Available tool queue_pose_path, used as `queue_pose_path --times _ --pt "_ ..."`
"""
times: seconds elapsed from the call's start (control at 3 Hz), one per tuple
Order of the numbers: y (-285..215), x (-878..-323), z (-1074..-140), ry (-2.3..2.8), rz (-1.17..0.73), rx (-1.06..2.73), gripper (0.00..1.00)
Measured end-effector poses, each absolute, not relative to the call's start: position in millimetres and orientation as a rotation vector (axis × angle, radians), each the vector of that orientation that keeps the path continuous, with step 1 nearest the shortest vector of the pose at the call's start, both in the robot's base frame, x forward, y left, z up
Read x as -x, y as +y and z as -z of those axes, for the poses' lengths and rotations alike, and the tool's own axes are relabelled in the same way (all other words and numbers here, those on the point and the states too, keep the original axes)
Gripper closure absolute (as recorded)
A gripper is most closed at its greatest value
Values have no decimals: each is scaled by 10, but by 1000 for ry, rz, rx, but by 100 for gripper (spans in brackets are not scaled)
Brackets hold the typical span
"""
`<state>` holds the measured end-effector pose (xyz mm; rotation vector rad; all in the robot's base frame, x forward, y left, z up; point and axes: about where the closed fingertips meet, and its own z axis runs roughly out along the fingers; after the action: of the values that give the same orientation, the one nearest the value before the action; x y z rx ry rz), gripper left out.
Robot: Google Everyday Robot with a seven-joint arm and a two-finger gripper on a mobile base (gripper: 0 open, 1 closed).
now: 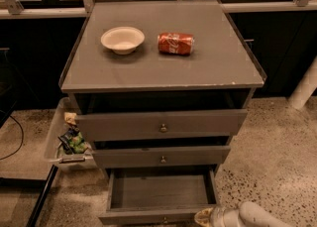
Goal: Close bottom drawer
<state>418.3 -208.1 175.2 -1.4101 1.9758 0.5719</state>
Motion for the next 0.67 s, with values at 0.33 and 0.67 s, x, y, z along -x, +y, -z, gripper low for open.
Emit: queue_pose_path --times 0.33,0.67 --pt "-2091 -4199 -1750 1976 -568 1409 59" --pt "-2091 -4199 -1750 1976 -568 1409 35"
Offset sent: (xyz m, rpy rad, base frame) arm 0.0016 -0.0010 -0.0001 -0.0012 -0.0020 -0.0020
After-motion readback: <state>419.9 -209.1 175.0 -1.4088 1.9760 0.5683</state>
